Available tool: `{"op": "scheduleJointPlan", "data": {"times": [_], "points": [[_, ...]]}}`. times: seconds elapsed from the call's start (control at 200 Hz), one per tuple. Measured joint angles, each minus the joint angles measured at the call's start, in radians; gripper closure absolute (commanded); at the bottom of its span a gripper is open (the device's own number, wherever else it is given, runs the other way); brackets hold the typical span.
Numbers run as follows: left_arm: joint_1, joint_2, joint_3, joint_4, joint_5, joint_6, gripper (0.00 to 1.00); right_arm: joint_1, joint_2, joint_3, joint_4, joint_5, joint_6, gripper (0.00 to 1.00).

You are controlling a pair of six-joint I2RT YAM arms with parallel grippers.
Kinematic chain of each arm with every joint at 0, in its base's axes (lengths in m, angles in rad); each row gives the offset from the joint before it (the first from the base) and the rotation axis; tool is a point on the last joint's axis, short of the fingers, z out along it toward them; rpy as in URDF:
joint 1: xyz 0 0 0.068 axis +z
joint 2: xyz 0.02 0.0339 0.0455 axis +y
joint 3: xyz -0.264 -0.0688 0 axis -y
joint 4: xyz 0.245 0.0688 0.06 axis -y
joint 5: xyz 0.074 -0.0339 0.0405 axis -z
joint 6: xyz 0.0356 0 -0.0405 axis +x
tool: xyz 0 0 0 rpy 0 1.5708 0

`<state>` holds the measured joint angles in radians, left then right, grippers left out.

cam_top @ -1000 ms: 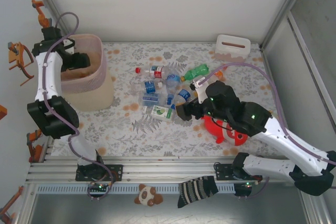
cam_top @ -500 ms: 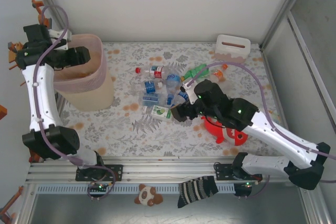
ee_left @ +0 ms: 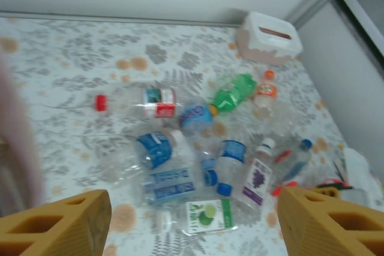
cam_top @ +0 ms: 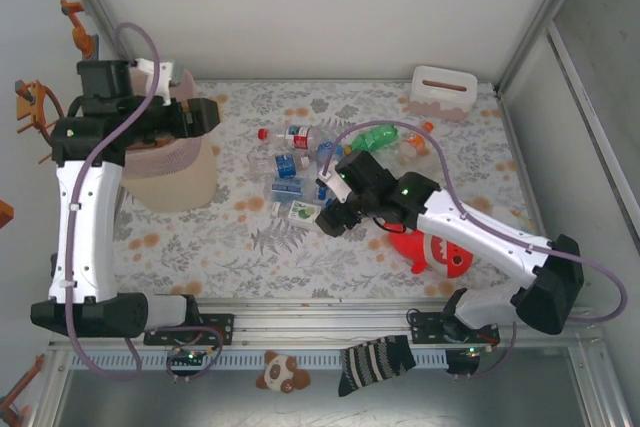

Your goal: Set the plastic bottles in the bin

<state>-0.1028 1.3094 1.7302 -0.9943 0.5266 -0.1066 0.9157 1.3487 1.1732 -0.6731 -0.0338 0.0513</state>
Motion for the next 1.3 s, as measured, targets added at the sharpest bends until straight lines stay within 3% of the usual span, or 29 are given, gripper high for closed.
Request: {"op": "scheduleJointPlan", "data": {"times": [0.195,0.371,0.791,1.302], "points": [[-0.188,-0.006,-0.099,0.104,-0.033,-0.077,0.29,-0.006,0.082,-0.027,0.021,-0.003,-0.107,0.19],[-0.278,-0.009,-0.22,0.193,-0.067,-0.134,0.29,-0.012,0.188,-0.036,0.045,-0.003,-0.208,0.19],[-0.296,-0.072,-0.318,0.274,-0.138,-0.179,0.27,-0.023,0.51,0.152,0.049,0.0,-0.312,0.14],[-0.296,-0.082,-0.318,0.276,-0.142,-0.179,0.27,-0.023,0.647,0.267,-0.047,0.055,-0.36,0.09]]}}
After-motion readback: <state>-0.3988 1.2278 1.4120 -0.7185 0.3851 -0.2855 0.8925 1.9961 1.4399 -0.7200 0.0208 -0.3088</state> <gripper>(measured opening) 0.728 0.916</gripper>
